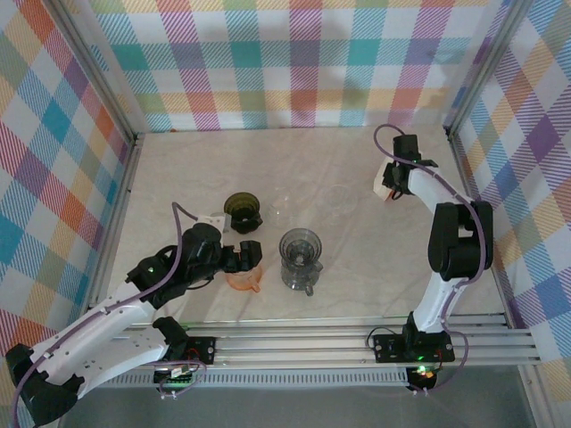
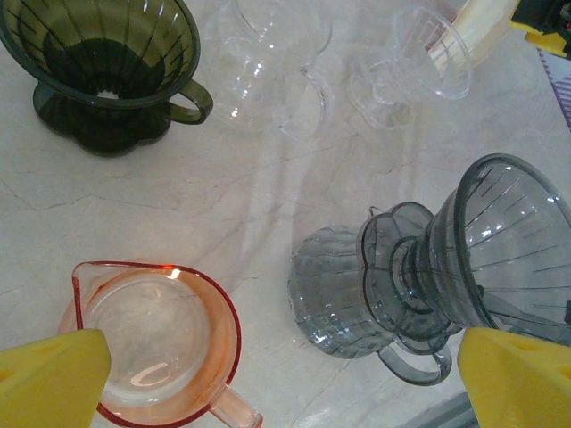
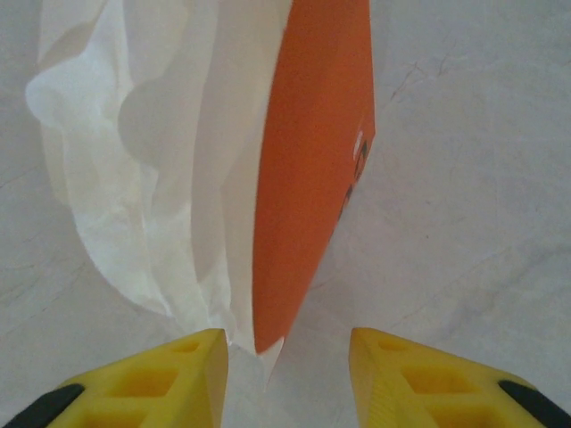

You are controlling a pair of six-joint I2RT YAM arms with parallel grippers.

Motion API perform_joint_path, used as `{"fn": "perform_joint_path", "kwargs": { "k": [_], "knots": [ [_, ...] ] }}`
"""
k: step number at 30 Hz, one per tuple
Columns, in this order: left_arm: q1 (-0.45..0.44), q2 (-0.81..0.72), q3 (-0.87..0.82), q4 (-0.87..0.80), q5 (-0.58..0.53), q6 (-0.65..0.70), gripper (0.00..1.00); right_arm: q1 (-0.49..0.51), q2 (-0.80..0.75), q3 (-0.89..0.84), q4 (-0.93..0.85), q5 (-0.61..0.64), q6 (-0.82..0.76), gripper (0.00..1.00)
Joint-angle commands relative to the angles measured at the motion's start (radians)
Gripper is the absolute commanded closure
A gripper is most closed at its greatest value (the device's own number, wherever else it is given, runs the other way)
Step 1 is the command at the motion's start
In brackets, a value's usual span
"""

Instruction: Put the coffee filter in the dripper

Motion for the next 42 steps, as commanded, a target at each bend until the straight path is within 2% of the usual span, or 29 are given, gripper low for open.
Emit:
{"fn": "perform_joint_path", "kwargs": {
  "k": [1,12,20,29,36,38,42],
  "knots": [
    [-0.006,0.018,-0.01,0.038,0.017,0.015,0.0,-0.007,0.039,0.033,0.012,0.016,-0.053,0.6],
    [-0.007,0.065,-0.009,0.067,0.023,0.011,0.0,-0.007,0.03,-0.016,0.123,-0.018,-0.219,0.88],
    [-0.006,0.09,-0.013,0.083,0.035,0.003,0.0,0.0,-0.007,-0.079,0.19,-0.086,-0.352,0.97],
    [-0.007,0.092,-0.016,0.087,0.036,0.001,0.0,0.029,-0.069,-0.152,0.233,-0.18,-0.494,0.98],
    [-0.006,0.09,-0.02,0.09,0.04,-0.002,0.0,0.053,-0.068,-0.175,0.235,-0.17,-0.529,0.97],
    [-0.006,0.091,-0.022,0.091,0.041,-0.002,0.0,0.055,-0.067,-0.179,0.237,-0.162,-0.52,0.92],
    [-0.007,0.092,-0.023,0.092,0.041,-0.003,0.0,0.055,-0.091,-0.198,0.255,-0.152,-0.475,0.71]
  ]
}}
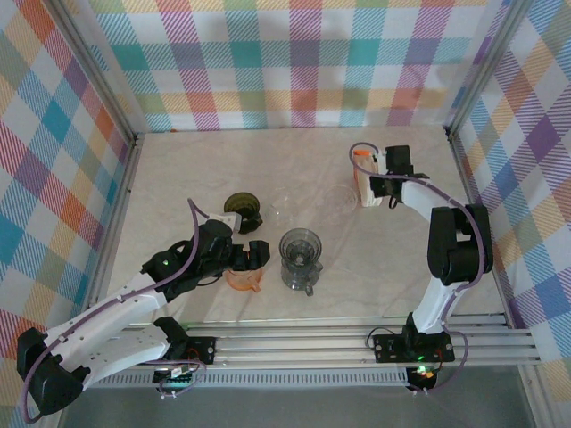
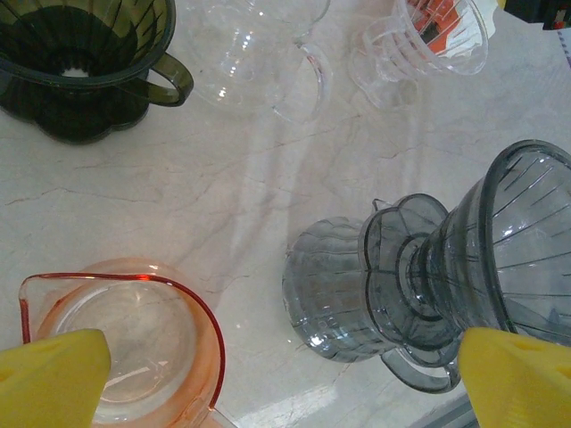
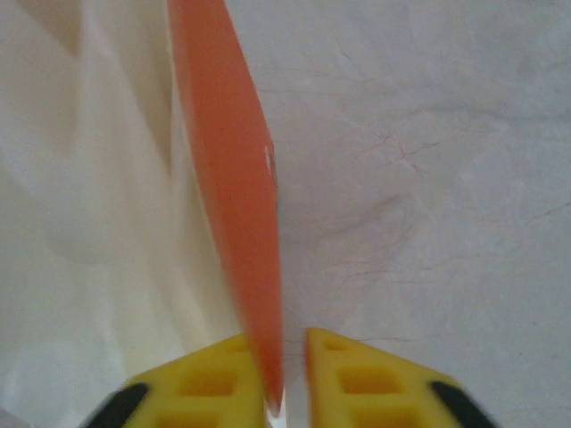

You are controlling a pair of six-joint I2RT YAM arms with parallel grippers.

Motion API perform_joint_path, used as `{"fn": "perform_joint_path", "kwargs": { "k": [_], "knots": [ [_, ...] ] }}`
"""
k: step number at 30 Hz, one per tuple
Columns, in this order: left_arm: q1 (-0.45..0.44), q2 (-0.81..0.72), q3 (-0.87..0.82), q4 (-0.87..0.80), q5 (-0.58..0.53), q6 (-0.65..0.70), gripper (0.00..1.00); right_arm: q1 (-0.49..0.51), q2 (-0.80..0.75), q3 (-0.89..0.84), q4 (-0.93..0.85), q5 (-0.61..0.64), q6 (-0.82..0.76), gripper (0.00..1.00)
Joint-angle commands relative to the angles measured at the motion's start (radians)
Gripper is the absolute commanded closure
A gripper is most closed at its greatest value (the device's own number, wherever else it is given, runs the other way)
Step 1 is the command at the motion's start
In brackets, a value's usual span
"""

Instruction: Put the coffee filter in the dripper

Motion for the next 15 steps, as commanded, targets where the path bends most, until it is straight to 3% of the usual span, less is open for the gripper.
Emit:
{"fn": "perform_joint_path", "kwargs": {
  "k": [1,6,10,15],
  "knots": [
    [-0.007,0.002,-0.009,0.021,0.005,-0.005,0.0,0.004,-0.045,-0.023,0.017,-0.002,0.036,0.67],
    [-0.007,0.01,-0.005,0.025,0.01,-0.01,0.0,0.004,-0.117,-0.042,0.013,0.006,0.144,0.59],
    [-0.006,0.008,-0.003,0.025,0.012,-0.016,0.0,0.004,-0.204,-0.081,0.019,-0.003,0.249,0.58],
    [-0.006,-0.003,-0.013,0.025,0.007,-0.022,0.0,0.015,-0.242,-0.078,-0.003,-0.107,0.318,0.62]
  ]
}}
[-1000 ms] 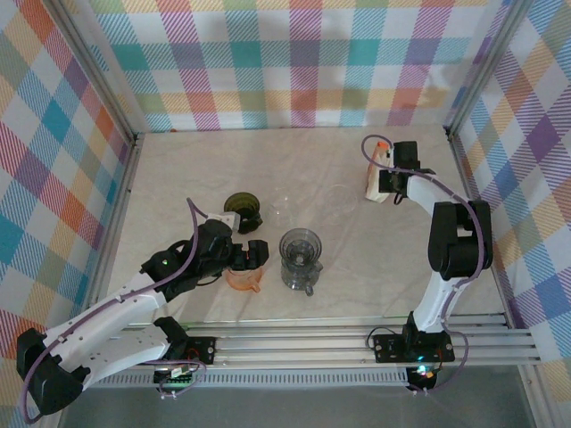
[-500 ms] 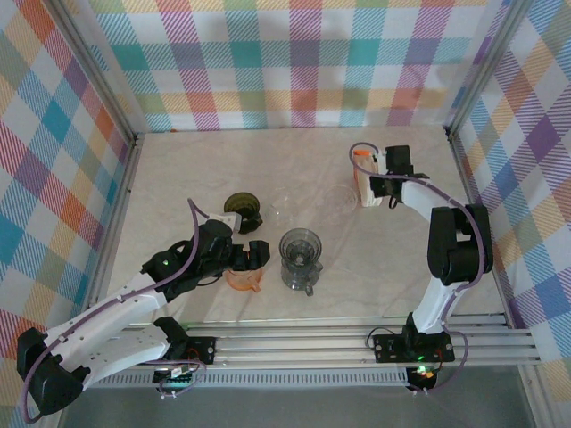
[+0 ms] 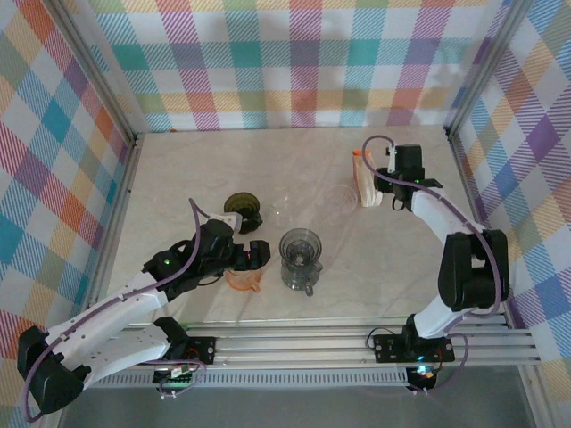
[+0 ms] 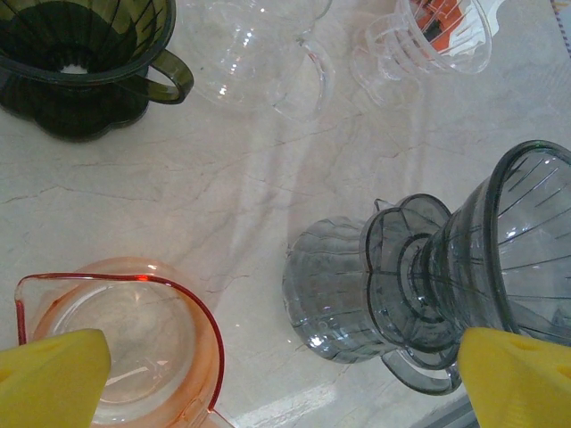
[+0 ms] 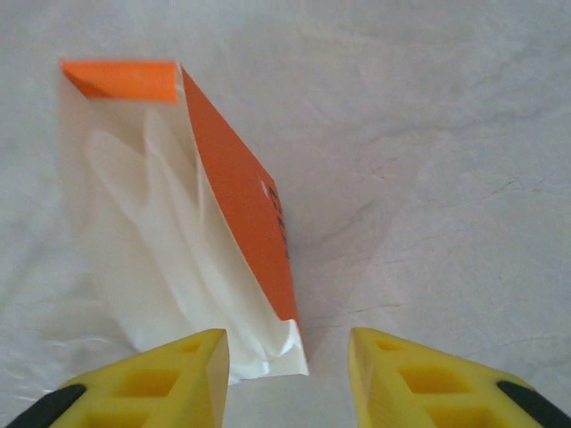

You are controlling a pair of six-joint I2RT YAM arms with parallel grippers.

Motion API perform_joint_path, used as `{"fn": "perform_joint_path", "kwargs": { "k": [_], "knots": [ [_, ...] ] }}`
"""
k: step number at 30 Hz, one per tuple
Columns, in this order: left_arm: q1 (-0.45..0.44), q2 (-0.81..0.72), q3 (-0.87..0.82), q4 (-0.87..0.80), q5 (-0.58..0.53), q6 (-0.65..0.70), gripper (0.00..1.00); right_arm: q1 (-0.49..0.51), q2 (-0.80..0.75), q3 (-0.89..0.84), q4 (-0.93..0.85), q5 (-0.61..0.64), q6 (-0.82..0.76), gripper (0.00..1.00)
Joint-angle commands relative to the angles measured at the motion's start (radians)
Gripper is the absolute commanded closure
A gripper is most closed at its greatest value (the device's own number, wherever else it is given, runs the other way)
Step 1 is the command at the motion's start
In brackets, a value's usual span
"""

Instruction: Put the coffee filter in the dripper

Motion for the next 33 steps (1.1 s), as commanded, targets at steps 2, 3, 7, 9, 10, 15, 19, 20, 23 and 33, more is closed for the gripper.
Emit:
{"fn": "perform_joint_path", "kwargs": {
  "k": [2,3,7,9,10,15,19,20,23,33],
  "knots": [
    [-0.006,-0.013,-0.015,0.019,0.006,-0.016,0.0,0.028,0.011,0.038,-0.036,-0.1,0.074,0.65],
    [-0.006,-0.011,-0.015,0.018,0.005,-0.016,0.0,0.039,0.025,0.057,-0.05,-0.105,0.063,0.68],
    [-0.007,-0.003,-0.013,0.019,0.008,-0.017,0.0,0.062,0.087,0.138,-0.124,-0.107,0.04,0.76],
    [-0.007,0.002,-0.013,0.02,0.005,-0.019,0.0,0.072,0.115,0.161,-0.15,-0.096,0.027,0.77],
    [-0.007,0.004,-0.013,0.021,0.003,-0.019,0.0,0.077,0.126,0.166,-0.158,-0.092,0.021,0.78],
    [-0.006,0.019,-0.009,0.022,-0.001,-0.02,0.0,0.088,0.176,0.187,-0.177,-0.048,0.006,0.79],
    [-0.007,0.033,-0.002,0.02,-0.001,-0.018,0.0,0.088,0.197,0.193,-0.179,-0.006,0.004,0.81],
    [-0.007,0.034,-0.001,0.02,-0.001,-0.017,0.0,0.088,0.2,0.193,-0.179,-0.008,0.002,0.81],
    [-0.007,0.038,-0.002,0.021,-0.003,-0.018,0.0,0.088,0.219,0.201,-0.18,0.005,0.0,0.81],
    [-0.006,0.054,0.007,0.023,-0.004,-0.015,0.0,0.088,0.273,0.236,-0.18,0.028,-0.006,0.81]
  ]
}}
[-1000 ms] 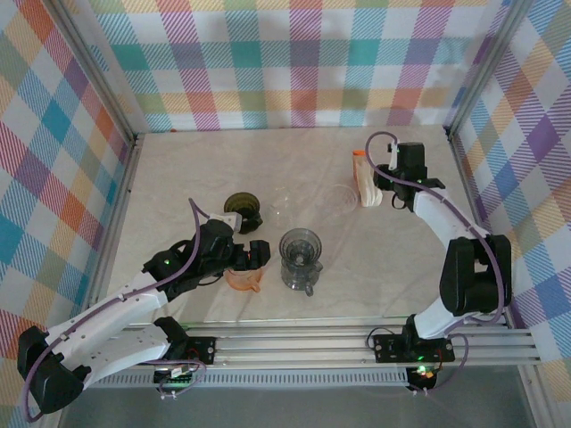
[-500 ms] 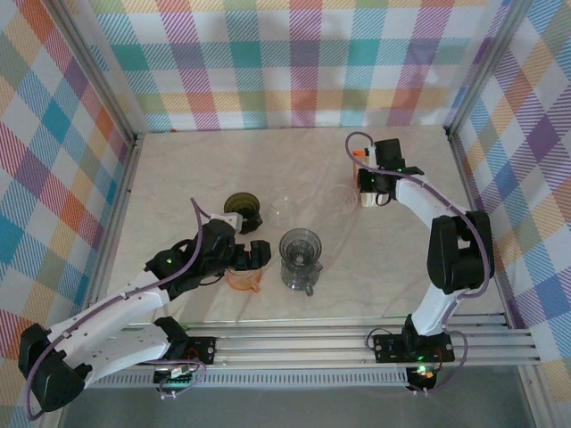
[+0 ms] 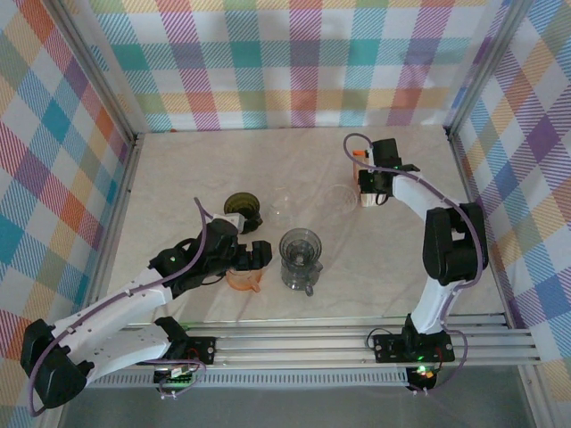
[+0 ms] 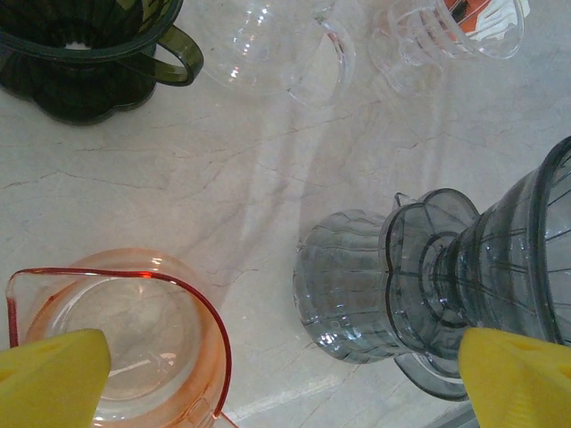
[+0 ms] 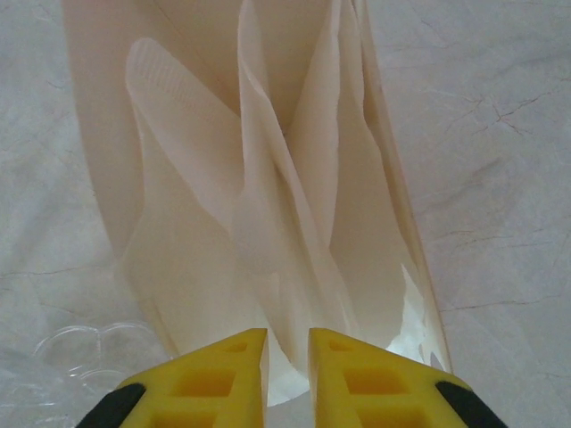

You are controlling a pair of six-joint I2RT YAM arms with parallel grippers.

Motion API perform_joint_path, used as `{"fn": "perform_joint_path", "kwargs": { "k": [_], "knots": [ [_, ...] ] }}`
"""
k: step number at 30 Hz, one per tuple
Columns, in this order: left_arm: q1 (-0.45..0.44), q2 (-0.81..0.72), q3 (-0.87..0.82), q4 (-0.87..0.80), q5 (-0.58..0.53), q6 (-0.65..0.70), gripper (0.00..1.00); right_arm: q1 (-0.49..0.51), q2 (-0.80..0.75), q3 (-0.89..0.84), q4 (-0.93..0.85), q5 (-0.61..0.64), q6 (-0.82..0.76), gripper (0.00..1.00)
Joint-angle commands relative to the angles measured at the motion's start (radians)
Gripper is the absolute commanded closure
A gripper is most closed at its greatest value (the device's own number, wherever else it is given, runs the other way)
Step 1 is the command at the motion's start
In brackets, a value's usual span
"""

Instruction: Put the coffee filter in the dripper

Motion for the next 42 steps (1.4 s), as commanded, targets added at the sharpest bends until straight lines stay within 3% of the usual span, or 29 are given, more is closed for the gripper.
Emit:
{"fn": "perform_joint_path", "kwargs": {
  "k": [1,9,21,31,33,37,42],
  "knots": [
    [-0.007,0.005,0.007,0.018,-0.004,-0.002,0.0,0.004,0.023,0.039,-0.014,0.017,-0.009,0.82],
    [-0.007,0.017,0.004,0.026,0.002,-0.002,0.0,0.009,-0.013,0.029,-0.003,0.017,-0.017,1.0],
    [-0.006,0.012,-0.003,0.034,0.015,-0.009,0.0,0.013,-0.085,0.024,-0.033,0.039,-0.017,1.0],
    [-0.006,0.007,-0.007,0.031,0.01,-0.009,0.0,0.013,-0.052,0.013,-0.025,0.028,0.0,1.0],
    [-0.007,0.008,-0.007,0.033,0.009,-0.009,0.0,0.013,-0.043,0.012,-0.021,0.019,0.011,0.96],
    [-0.007,0.013,-0.007,0.037,0.008,-0.01,0.0,0.012,-0.026,0.013,-0.027,0.002,0.031,0.76],
    [-0.007,0.024,-0.007,0.042,0.012,-0.009,0.0,0.013,-0.043,0.009,-0.023,-0.015,0.047,0.64]
  ]
}}
